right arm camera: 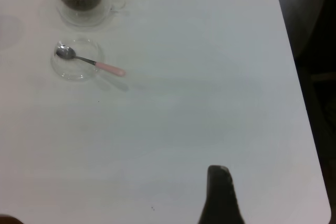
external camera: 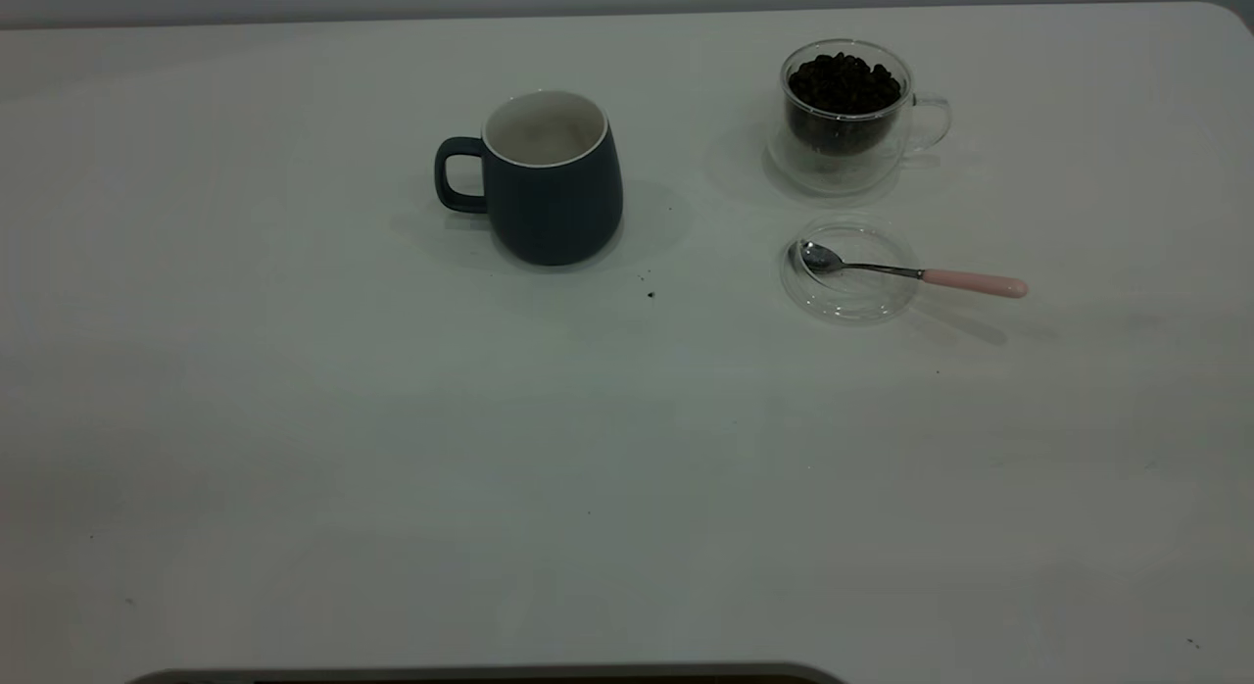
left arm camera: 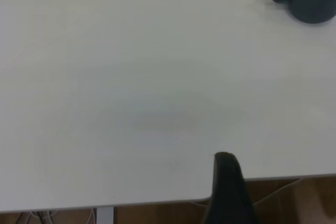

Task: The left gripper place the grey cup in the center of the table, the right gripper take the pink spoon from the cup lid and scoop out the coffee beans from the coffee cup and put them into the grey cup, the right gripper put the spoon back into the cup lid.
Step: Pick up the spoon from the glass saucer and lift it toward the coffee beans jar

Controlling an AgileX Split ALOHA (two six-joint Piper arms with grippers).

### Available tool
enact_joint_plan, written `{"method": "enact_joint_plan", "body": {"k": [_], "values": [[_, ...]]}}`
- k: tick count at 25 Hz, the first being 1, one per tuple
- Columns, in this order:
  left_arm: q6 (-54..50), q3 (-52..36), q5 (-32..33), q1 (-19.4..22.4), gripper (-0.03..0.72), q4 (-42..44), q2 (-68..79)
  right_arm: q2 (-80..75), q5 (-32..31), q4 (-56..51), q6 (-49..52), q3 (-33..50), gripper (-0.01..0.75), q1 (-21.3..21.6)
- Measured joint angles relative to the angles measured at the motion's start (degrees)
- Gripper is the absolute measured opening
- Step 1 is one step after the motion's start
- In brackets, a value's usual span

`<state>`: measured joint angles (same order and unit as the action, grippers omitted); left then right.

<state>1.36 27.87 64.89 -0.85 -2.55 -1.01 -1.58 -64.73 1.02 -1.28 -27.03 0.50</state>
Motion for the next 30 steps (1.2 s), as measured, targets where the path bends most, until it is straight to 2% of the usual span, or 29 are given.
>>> {"method": "enact_joint_plan", "body": {"k": [16, 25, 30], "values": [[-0.03, 0.0, 0.05, 0.0, 0.565, 0.04, 0.0, 0.0, 0.0, -0.32, 0.3, 0.0, 0.579, 0.0], [-0.03, 0.0, 0.01, 0.0, 0.565, 0.04, 0.0, -0.07, 0.0, 0.98, 12.81, 0.0, 0.579, 0.0], [-0.03, 0.0, 0.01, 0.0, 0.565, 0.04, 0.0, -8.87, 2.18, -2.33, 12.64, -4.88, 0.592, 0.0]]}}
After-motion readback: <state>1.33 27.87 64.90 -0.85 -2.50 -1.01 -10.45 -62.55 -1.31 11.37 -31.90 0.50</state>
